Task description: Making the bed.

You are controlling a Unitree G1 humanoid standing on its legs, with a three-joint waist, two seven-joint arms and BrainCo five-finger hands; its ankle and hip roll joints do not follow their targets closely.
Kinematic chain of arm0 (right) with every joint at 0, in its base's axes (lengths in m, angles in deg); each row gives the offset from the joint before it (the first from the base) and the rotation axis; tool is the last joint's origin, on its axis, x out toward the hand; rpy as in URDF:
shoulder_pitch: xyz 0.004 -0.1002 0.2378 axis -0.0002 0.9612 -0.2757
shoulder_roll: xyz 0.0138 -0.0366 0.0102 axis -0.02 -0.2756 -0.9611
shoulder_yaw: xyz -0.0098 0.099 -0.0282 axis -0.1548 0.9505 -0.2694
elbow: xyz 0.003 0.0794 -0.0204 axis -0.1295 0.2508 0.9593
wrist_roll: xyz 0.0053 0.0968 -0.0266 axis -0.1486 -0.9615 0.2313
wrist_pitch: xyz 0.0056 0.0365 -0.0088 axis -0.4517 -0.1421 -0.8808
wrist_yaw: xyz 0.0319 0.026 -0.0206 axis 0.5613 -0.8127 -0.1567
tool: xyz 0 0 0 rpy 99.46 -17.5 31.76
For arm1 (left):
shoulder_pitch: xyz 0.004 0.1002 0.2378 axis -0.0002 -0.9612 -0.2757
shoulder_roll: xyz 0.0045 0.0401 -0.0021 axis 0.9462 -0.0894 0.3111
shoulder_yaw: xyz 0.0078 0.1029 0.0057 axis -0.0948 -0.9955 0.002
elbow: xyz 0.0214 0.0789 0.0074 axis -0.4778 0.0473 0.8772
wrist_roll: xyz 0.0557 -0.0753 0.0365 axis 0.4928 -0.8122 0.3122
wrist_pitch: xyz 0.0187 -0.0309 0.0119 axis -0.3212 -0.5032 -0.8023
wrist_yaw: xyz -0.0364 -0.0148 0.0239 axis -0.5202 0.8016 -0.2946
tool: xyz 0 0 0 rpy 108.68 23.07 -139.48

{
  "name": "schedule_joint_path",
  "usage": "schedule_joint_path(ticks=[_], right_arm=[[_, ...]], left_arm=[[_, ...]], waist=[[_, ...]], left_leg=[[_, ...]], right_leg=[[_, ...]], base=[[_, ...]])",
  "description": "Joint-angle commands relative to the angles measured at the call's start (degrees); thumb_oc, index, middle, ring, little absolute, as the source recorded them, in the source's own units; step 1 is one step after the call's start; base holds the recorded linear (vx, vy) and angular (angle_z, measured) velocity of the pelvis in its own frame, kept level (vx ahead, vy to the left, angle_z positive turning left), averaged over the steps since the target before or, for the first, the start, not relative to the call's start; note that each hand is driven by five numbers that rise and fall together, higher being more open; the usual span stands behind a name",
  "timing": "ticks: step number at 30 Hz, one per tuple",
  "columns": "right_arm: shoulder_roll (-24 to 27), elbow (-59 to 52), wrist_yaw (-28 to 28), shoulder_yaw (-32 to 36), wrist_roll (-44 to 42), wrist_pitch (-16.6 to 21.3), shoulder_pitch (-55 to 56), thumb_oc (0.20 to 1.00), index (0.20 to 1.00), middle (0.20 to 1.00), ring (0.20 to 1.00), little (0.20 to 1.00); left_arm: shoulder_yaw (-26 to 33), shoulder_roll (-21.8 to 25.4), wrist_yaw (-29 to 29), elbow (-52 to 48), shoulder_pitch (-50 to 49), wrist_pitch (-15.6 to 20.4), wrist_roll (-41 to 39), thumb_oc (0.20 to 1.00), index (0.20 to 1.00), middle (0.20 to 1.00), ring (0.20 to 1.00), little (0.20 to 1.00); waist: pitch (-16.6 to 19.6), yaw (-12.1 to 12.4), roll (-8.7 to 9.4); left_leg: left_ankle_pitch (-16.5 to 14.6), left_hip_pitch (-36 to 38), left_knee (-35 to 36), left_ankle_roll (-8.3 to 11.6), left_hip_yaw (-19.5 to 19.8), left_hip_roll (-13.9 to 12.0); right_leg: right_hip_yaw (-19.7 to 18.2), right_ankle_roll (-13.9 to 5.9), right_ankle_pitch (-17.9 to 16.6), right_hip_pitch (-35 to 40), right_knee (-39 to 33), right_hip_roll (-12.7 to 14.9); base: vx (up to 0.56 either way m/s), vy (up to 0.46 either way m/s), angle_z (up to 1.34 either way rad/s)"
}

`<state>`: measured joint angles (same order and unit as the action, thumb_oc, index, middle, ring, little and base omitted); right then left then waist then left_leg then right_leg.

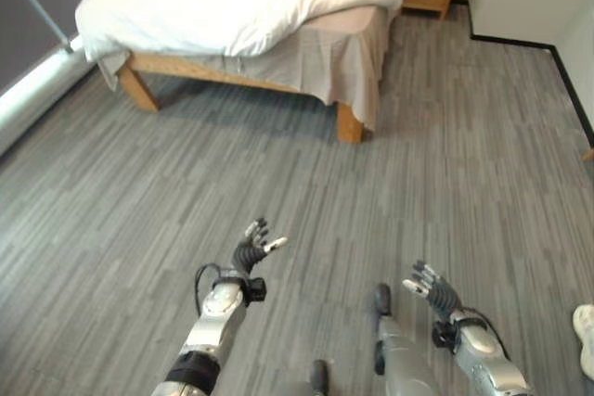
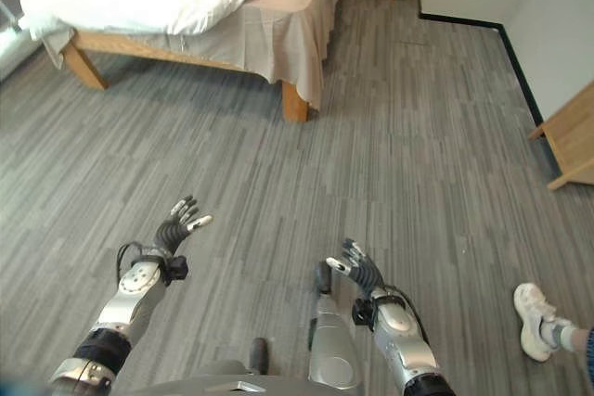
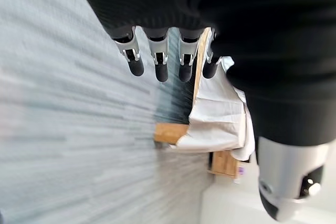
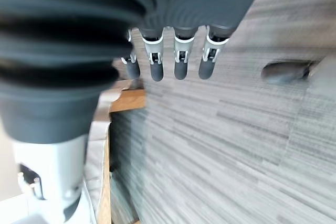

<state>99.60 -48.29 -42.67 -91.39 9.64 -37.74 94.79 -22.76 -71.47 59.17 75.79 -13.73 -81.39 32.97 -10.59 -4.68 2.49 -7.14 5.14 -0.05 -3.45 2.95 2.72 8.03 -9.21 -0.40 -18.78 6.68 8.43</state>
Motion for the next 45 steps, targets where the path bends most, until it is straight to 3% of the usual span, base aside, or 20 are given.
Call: schedule_joint_path(ticks=[1,2,3,7,10,12,13,15,18,19,20,21,23,24,28,31,34,38,43,45], right_arm=[[2.7,-2.4,1.1,-0.2,-0.1,2.5,-2.8,1.0,1.0,1.0,1.0,1.0],[3.0,-2.2,0.7,-0.5,-0.3,2.5,-2.7,1.0,1.0,1.0,1.0,1.0],[4.3,-3.2,0.4,-0.4,-2.0,2.5,-3.9,1.0,1.0,1.0,1.0,1.0],[6.1,-3.5,0.1,-0.3,-2.5,3.0,-4.9,1.0,1.0,1.0,1.0,1.0],[7.4,-2.6,-1.5,-0.2,-1.2,2.9,-7.6,1.0,1.0,1.0,1.0,1.0],[7.5,-3.8,-1.0,-0.4,0.0,4.1,-9.1,1.0,1.0,1.0,1.0,1.0],[7.5,-3.8,-1.0,-0.4,0.0,4.1,-9.1,1.0,1.0,1.0,1.0,1.0],[7.4,-3.9,-0.8,-1.6,2.4,4.2,-9.9,1.0,1.0,1.0,1.0,1.0],[6.6,-1.9,0.1,-3.3,4.4,3.2,-13.5,1.0,1.0,1.0,1.0,1.0],[6.1,-3.2,1.0,-3.7,4.5,2.7,-13.3,1.0,1.0,1.0,1.0,1.0],[3.2,-3.3,2.1,-5.8,6.2,3.0,-12.4,1.0,1.0,1.0,1.0,1.0],[2.7,-2.9,1.3,-6.1,6.4,2.7,-12.9,1.0,1.0,1.0,1.0,1.0],[1.8,-2.8,0.7,-6.4,5.6,2.7,-13.9,1.0,1.0,1.0,1.0,1.0],[0.9,-3.3,1.3,-7.0,5.4,2.7,-14.5,1.0,1.0,1.0,1.0,1.0],[2.0,-4.5,1.5,-6.4,6.7,2.6,-15.6,1.0,1.0,1.0,1.0,1.0],[4.7,-6.0,0.3,-4.1,7.3,3.3,-15.8,1.0,1.0,1.0,1.0,1.0],[7.2,-7.4,-1.2,-1.0,8.3,4.4,-16.7,1.0,1.0,1.0,1.0,1.0],[9.2,-7.7,-2.5,1.0,8.9,4.9,-17.9,1.0,1.0,1.0,1.0,1.0],[12.4,-8.1,-2.3,2.6,7.8,5.1,-19.7,1.0,1.0,1.0,1.0,1.0],[16.2,-8.1,-2.7,3.0,7.4,5.5,-21.6,1.0,1.0,1.0,1.0,1.0]], left_arm=[[0.8,2.5,-1.2,-4.9,-0.8,2.2,1.9,1.0,1.0,1.0,1.0,1.0],[0.7,2.1,-1.3,-5.3,-1.6,2.0,1.0,1.0,1.0,1.0,1.0,1.0],[0.9,2.1,-1.7,-6.0,-1.8,1.2,-1.0,1.0,1.0,1.0,1.0,1.0],[1.2,3.7,-2.3,-7.8,-1.6,1.1,-1.5,1.0,1.0,1.0,1.0,1.0],[1.3,3.3,-2.3,-6.8,-0.7,1.5,-2.9,1.0,1.0,1.0,1.0,1.0],[1.7,2.8,-2.5,-5.8,-1.6,2.2,-3.2,1.0,1.0,1.0,1.0,1.0],[1.7,2.8,-2.5,-5.8,-1.6,2.2,-3.2,1.0,1.0,1.0,1.0,1.0],[2.1,2.7,-2.4,-5.8,-3.0,2.3,-2.1,1.0,1.0,1.0,1.0,1.0],[3.4,3.0,-2.3,-6.1,-4.6,2.2,-1.2,1.0,1.0,1.0,1.0,1.0],[4.8,3.4,-2.7,-7.5,-6.8,1.8,-1.6,1.0,1.0,1.0,1.0,1.0],[4.3,2.9,-2.5,-7.5,-6.9,2.1,-0.6,1.0,1.0,1.0,1.0,1.0],[4.3,2.6,-2.1,-7.7,-6.6,1.8,-0.9,1.0,1.0,1.0,1.0,1.0],[4.1,2.7,-1.4,-7.8,-5.5,1.5,-1.0,1.0,1.0,1.0,1.0,1.0],[4.1,3.4,-0.9,-7.5,-4.4,2.1,0.1,1.0,1.0,1.0,1.0,1.0],[4.3,4.9,-1.3,-9.0,-3.4,2.4,1.3,1.0,1.0,1.0,1.0,1.0],[3.1,5.7,-1.9,-8.6,-2.4,3.1,1.1,1.0,1.0,1.0,1.0,1.0],[1.8,5.1,-2.2,-7.2,-1.1,3.7,1.2,1.0,1.0,1.0,1.0,1.0],[1.9,4.3,-2.9,-7.3,-2.6,3.5,0.0,1.0,1.0,1.0,1.0,1.0],[1.2,4.0,-4.1,-7.5,-3.9,3.1,0.1,1.0,1.0,1.0,1.0,1.0],[0.5,3.3,-4.2,-6.7,-2.8,3.2,-1.4,1.0,1.0,1.0,1.0,1.0]], waist=[[4.2,-1.6,-3.53],[4.6,-1.6,-3.69],[3.7,-0.2,-1.94],[0.7,4.7,1.61],[0.5,8.8,2.29],[2.2,11.3,0.36],[2.1,11.3,0.53],[3.6,13.3,-0.43],[5.3,15.3,-0.3],[6.5,15.5,0.17],[8.1,17.7,2.47],[7.4,17.8,2.07],[5.9,16.7,0.59],[4.4,14.1,-1.03],[3.9,12.1,-1.88],[3.2,9.8,-0.42],[4.3,9.8,1.45],[5.0,9.9,2.32],[6.8,9.9,2.57],[5.8,10.1,2.75]], left_leg=[[8.5,15.7,-6.4,9.15,2.0,-6.7],[15.6,12.8,-14.6,11.06,2.0,-7.4],[24.2,3.1,-33.8,12.33,-1.5,-8.3],[20.3,-11.1,-49.6,9.71,-6.7,-8.0],[16.8,-20.3,-40.4,8.36,-9.4,-7.1],[18.5,-21.0,-12.9,7.64,-11.2,-5.2],[19.1,-20.4,-11.8,7.59,-11.4,-4.9],[20.6,-19.8,4.2,7.35,-9.6,-2.5],[22.3,-21.4,5.1,8.32,-12.8,-3.2],[21.9,-19.0,4.9,6.8,-14.4,-2.8],[19.1,-16.3,3.0,1.9,-15.2,0.3],[17.2,-14.3,2.0,0.8,-15.5,0.4],[15.9,-11.6,1.6,0.14,-15.3,-0.9],[13.8,-5.7,2.9,-0.84,-14.0,-1.3],[11.5,-0.2,4.1,-0.39,-10.5,-1.5],[8.9,2.5,4.1,1.06,-5.6,-0.8],[6.0,4.8,5.1,2.29,-1.3,-0.9],[5.1,6.4,5.1,3.12,0.4,-1.7],[6.6,5.7,2.9,5.6,2.2,-5.2],[8.5,1.4,-6.0,8.12,2.1,-5.9]], right_leg=[[3.3,0.53,-14.3,2.6,-8.6,-4.6],[3.1,1.93,-12.9,4.1,-7.5,-5.3],[3.8,5.29,-10.0,10.0,-7.8,-5.3],[2.5,7.99,-5.7,18.5,-10.0,-5.4],[1.6,7.57,-3.1,24.4,-11.7,-5.5],[0.8,6.15,0.5,28.5,-11.7,-7.4],[0.7,6.1,0.5,28.6,-11.7,-7.2],[-0.6,5.33,3.3,32.2,-11.7,-8.6],[-1.9,4.58,4.8,37.9,-11.7,-8.1],[-2.6,3.83,4.8,39.0,-11.7,-7.5],[-1.9,-2.48,-8.3,32.6,9.5,-1.7],[-1.9,-4.39,-16.3,29.4,19.5,0.3],[-1.9,-4.67,-19.1,24.2,28.8,0.4],[0.7,-2.14,-14.9,16.8,34.1,3.2],[6.2,0.12,-10.1,12.9,26.5,6.6],[-0.4,0.2,-8.4,12.1,8.9,0.9],[-6.8,-2.13,-9.5,12.7,-6.2,-0.4],[-5.0,-3.16,-13.1,12.5,-9.2,-0.8],[-3.9,-0.74,-9.8,16.4,-10.7,-2.6],[-0.9,0.64,-8.7,18.9,-11.3,-2.6]], base=[[0.38,-0.178,0.44],[0.8,-0.475,0.34],[0.62,-0.399,0.16],[0.5,-0.396,-0.06],[0.65,-0.15,-0.39],[0.84,0.013,-0.17],[0.53,0.047,-0.02],[0.63,0.032,0.0],[0.72,0.035,-0.47],[0.82,0.255,-0.8],[1.0,0.356,-0.71],[0.91,0.407,-0.64],[0.37,0.217,-0.61],[0.28,0.156,0.1],[0.45,0.042,0.55],[0.46,-0.175,0.69],[0.46,-0.231,1.2],[0.27,-0.171,1.22],[0.21,-0.234,-0.07],[0.12,-0.214,0.05]])
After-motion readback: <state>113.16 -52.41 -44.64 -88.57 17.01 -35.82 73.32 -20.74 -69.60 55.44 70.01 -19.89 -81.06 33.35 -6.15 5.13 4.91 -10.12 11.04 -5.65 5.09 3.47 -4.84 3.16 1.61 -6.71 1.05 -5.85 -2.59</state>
